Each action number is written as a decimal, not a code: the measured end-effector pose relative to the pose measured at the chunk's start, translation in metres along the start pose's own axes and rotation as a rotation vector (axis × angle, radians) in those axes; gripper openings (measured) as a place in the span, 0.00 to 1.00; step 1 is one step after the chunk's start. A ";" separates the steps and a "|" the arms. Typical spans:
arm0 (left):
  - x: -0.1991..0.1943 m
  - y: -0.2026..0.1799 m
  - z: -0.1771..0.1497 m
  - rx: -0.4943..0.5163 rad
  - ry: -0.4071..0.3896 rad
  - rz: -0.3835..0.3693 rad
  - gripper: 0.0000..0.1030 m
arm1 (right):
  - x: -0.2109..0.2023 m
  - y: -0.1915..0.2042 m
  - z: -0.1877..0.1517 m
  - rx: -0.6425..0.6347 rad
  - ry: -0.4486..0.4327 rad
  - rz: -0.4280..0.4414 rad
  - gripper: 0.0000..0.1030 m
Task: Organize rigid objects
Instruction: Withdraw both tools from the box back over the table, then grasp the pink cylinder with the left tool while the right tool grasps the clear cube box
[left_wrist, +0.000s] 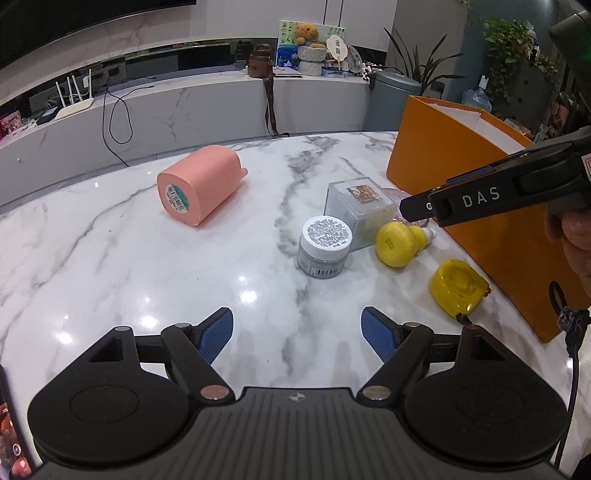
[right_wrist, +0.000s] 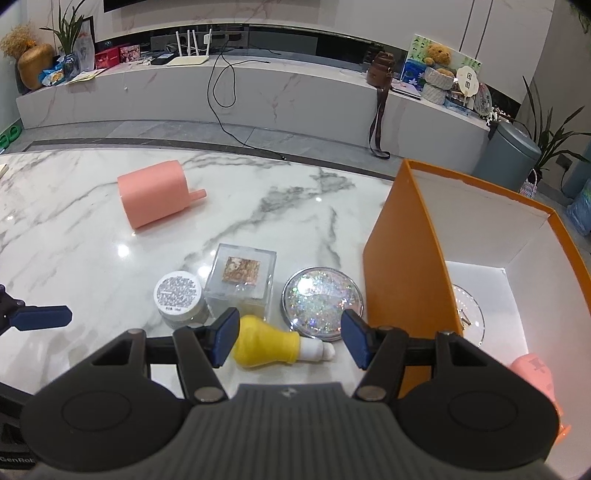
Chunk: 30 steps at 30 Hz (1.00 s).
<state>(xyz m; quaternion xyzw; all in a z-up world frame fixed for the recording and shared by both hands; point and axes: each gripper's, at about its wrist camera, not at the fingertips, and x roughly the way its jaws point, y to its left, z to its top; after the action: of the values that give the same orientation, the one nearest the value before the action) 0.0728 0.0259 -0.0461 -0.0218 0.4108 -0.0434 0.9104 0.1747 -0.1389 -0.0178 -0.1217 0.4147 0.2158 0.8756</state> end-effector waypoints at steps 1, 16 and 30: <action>0.002 0.001 0.001 -0.004 0.001 -0.001 0.90 | 0.002 -0.001 0.001 0.003 -0.001 0.001 0.59; 0.018 0.006 0.003 -0.015 0.009 -0.004 0.90 | 0.024 0.007 0.010 0.028 -0.029 0.055 0.59; 0.026 0.033 0.035 -0.007 -0.052 0.084 0.90 | 0.055 0.020 0.023 0.077 -0.034 0.109 0.59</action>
<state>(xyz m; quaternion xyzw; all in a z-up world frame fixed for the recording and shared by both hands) 0.1184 0.0567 -0.0452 -0.0090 0.3875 -0.0032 0.9218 0.2116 -0.0971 -0.0469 -0.0615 0.4139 0.2493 0.8733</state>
